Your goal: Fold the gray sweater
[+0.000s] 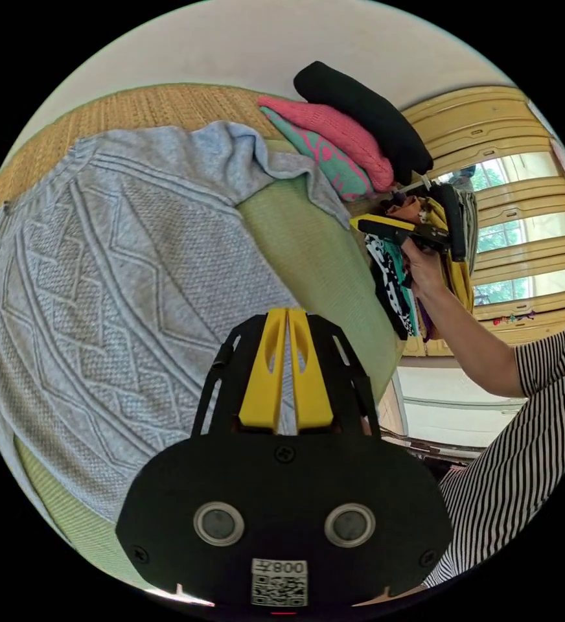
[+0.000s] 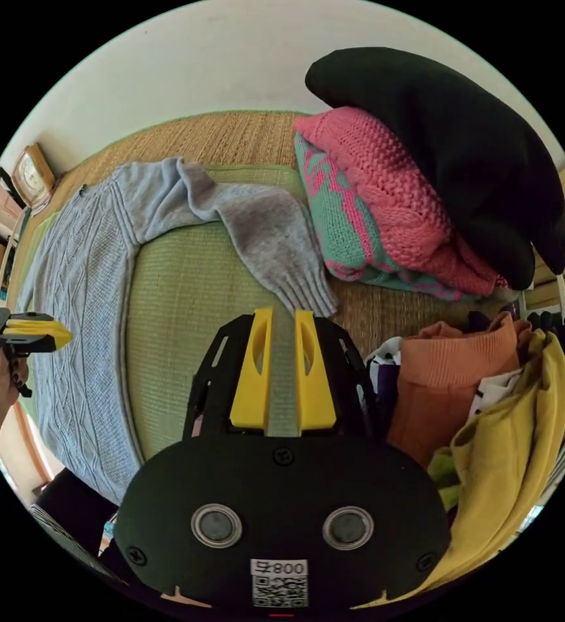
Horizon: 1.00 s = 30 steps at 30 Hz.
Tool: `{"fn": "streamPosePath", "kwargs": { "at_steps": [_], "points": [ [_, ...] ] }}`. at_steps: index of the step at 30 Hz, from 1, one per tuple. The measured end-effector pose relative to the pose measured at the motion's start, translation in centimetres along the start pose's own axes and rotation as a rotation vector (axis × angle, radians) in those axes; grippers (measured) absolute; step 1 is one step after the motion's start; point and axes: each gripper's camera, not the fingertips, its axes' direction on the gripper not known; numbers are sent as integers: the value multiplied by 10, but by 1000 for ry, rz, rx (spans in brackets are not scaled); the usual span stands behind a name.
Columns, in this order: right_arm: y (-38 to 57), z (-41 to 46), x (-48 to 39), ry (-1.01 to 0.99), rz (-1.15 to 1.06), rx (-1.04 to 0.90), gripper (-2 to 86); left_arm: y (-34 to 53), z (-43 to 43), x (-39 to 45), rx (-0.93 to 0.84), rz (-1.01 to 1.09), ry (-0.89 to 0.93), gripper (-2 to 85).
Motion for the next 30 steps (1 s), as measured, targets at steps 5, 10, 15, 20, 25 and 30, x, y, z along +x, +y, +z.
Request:
{"fn": "streamPosePath", "kwargs": {
  "at_steps": [5,10,15,20,25,30],
  "points": [
    [5,26,3,27,-44,-35,62,-11,31,21,-44,38,56,3],
    [17,27,1,23,-78,-29,58,-18,47,31,-56,40,94,2],
    [32,25,14,-143,-23,24,60,-22,52,35,-44,36,114,1],
    [38,49,20,-123,-48,-15,57,-24,58,36,-55,21,126,3],
    [46,53,30,-192,-31,-29,31,-35,55,31,-14,-28,228,11],
    [68,28,36,-529,24,58,18,-56,45,14,61,-156,472,64]
  ]
}}
